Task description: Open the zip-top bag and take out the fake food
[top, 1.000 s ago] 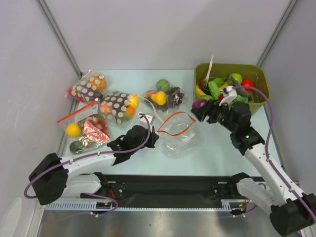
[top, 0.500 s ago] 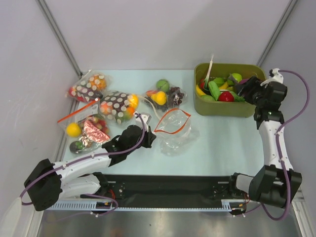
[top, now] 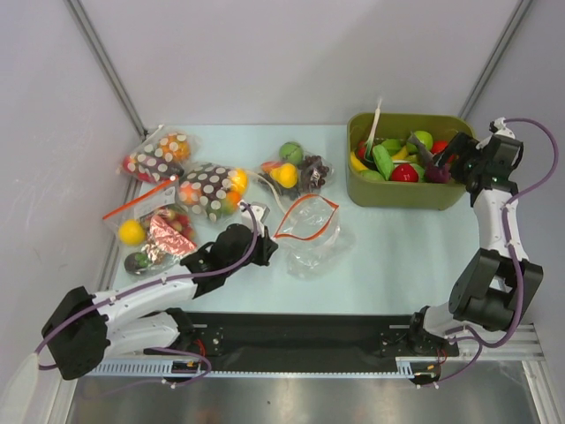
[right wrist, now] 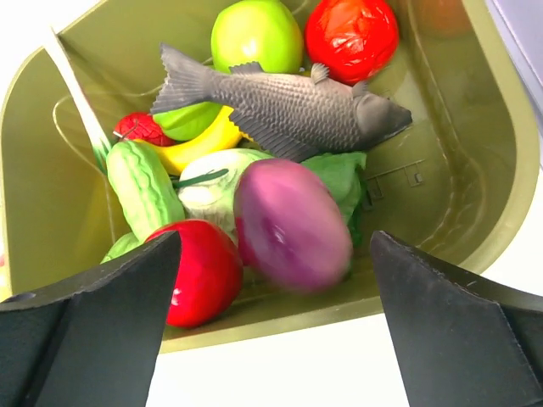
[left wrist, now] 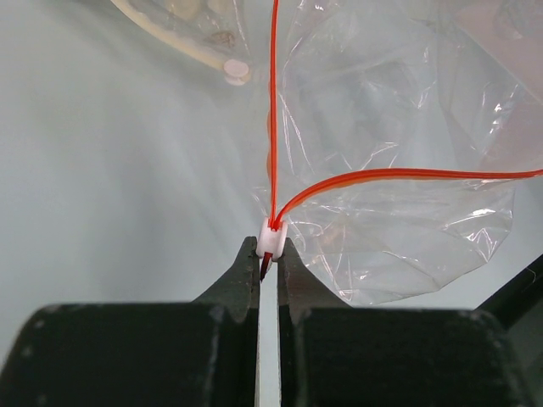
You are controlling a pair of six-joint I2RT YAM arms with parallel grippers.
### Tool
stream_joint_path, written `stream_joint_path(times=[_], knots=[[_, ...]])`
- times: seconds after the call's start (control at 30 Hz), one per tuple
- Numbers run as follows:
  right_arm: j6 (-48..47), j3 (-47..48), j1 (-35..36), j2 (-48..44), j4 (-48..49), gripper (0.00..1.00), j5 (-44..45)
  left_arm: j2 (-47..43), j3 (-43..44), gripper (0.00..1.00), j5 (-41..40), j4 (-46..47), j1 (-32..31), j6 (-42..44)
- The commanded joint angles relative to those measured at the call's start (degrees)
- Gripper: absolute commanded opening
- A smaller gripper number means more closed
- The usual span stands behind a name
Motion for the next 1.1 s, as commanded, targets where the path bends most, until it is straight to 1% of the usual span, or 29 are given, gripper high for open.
stream_joint_path(times=[0.0, 0.13, 0.27, 0.33, 0.37, 0.4, 0.43, 0.47, 0.5, 0.53, 0.6, 0.7, 0.83, 0.9, 1.03, 1.07], knots=[[-2.5, 3.9, -0.5, 0.4, -1.6, 1.0, 0.0, -1.8, 0.3, 0.0, 0.4, 0.3, 0.7, 0.9], [-2.0, 2.9, -0.5, -0.9, -1.5, 1.0, 0.1, -2.5, 0.5, 0.0, 0.4, -0.3, 0.8, 1.0], [-1.2, 0.1, -0.1, -5.4, -1.6, 1.0, 0.1, -3.5, 0.8, 0.06, 0.0, -1.6, 0.9, 0.9], [-1.2, -0.9, 0.5, -8.9, -2.8, 1.0, 0.4, -4.5, 0.9, 0.22, -0.3, -2.1, 0.9, 0.9], [-1.4, -2.1, 1.8, -10.3, -3.4, 1.0, 0.6, -4.7, 0.9, 0.45, -0.3, -2.2, 0.9, 0.9], [-1.6, -2.6, 2.8, -12.6, -4.4, 1.0, 1.4, -5.1, 0.9, 0.6, -0.3, -2.3, 1.0, 0.9], [-2.1, -3.1, 3.7, -13.9, -5.0, 1.0, 2.1, -5.4, 0.9, 0.71, -0.2, -2.3, 1.0, 1.1], [-2.3, -3.8, 5.8, -15.1, -5.6, 1.0, 2.7, -5.8, 1.1, 0.9, -0.5, -3.8, 1.2, 1.2], [-2.4, -5.0, 6.8, -17.4, -6.6, 1.0, 3.5, -6.0, 1.3, 0.97, -0.5, -4.5, 1.2, 1.3], [-2.8, -5.7, 7.9, -18.4, -7.2, 1.0, 4.0, -6.8, 1.4, 1.0, -0.5, -5.2, 1.3, 1.5], [-3.0, -7.4, 11.3, -21.2, -8.7, 1.0, 6.2, -8.0, 1.5, 1.0, -0.4, -5.8, 1.4, 1.6], [-3.3, -8.6, 14.8, -23.1, -10.7, 1.0, 7.4, -10.7, 1.9, 1.0, -0.4, -7.6, 1.6, 1.9], [-2.8, -10.7, 17.5, -26.6, -11.6, 1.0, 7.5, -14.7, 3.7, 1.0, -1.8, -10.6, 2.2, 2.1], [-2.8, -11.1, 18.6, -27.4, -12.3, 1.0, 7.3, -16.9, 5.3, 1.0, -2.0, -11.9, 2.8, 3.6], [-3.3, -11.1, 20.3, -29.0, -14.1, 1.0, 6.9, -19.2, 9.8, 1.0, -4.2, -15.5, 6.8, 5.3], [-3.4, -11.2, 21.7, -29.6, -14.7, 1.0, 6.8, -19.2, 10.8, 1.0, -4.3, -16.1, 9.5, 4.9]])
